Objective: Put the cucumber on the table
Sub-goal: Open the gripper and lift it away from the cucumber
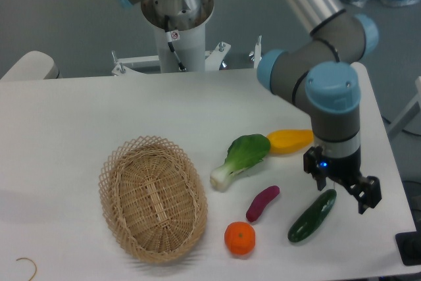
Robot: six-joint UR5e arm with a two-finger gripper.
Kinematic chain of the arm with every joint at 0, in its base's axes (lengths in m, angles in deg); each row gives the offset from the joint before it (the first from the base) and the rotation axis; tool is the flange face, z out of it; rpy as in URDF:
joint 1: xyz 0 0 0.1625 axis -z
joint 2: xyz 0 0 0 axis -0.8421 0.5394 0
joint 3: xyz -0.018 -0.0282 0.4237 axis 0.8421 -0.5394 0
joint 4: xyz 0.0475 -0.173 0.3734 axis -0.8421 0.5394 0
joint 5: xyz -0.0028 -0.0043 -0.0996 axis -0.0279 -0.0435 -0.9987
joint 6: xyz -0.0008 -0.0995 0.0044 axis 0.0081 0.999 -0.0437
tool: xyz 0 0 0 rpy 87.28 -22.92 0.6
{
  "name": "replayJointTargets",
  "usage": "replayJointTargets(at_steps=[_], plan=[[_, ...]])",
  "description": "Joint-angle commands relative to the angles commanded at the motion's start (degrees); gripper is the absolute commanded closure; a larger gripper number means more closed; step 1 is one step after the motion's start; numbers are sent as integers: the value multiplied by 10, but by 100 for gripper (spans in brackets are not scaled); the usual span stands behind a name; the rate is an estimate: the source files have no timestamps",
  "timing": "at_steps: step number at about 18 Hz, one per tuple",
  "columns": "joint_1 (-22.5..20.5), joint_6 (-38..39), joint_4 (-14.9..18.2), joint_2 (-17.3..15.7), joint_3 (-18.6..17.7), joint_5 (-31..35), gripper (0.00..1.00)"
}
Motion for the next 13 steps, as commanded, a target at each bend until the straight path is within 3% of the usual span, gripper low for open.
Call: replayJointTargets(at_steps=[3,7,10,13], plan=[[-40,-69,48,-21,4,-8,0],[-92,-170,84,-39,0,-57,0],[-114,-236,99,-45,-10,-61,0],[-121,-244,99,-49,-18,-68,0]])
